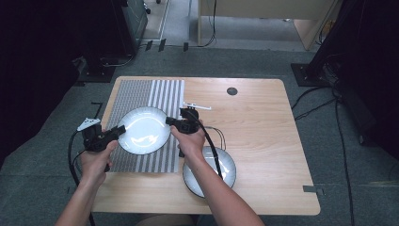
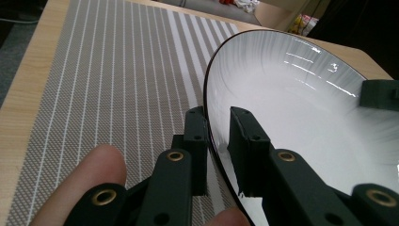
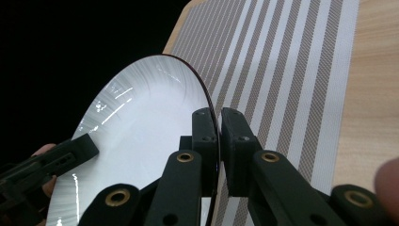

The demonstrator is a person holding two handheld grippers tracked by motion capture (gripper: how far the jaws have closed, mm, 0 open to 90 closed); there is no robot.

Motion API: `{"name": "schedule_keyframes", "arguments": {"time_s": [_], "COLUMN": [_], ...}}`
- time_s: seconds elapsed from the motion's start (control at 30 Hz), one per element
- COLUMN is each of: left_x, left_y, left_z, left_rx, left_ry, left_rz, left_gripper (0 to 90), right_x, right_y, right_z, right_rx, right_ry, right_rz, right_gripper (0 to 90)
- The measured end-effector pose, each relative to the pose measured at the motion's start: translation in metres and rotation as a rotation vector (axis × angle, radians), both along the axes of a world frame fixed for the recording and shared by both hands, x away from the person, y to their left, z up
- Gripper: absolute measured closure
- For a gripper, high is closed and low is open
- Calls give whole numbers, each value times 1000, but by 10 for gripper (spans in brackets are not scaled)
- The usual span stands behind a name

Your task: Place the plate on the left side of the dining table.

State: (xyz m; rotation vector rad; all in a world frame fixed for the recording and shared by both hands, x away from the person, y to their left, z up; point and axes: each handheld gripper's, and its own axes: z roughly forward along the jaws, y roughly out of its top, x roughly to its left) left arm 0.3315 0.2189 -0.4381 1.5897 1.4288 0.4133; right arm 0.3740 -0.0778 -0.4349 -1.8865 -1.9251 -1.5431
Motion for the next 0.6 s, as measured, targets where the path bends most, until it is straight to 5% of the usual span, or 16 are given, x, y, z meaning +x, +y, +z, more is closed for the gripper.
{"name": "schedule_keyframes", "arguments": {"time_s": [0.13,0.6], "left_x": [12,55], "left_y": [2,7], "left_z": [-5,-25], "left_rx": [12,24], "left_ry": [-7,19], "left_rz": [18,68], "left_gripper": [782,784], "right_x": [21,62], "right_y": [11,29], "right_z": [-7,-29], "right_rx": [-57,-120], "right_ry": [-18,-2], "right_rz": [14,-20], "right_gripper": [858,859]}}
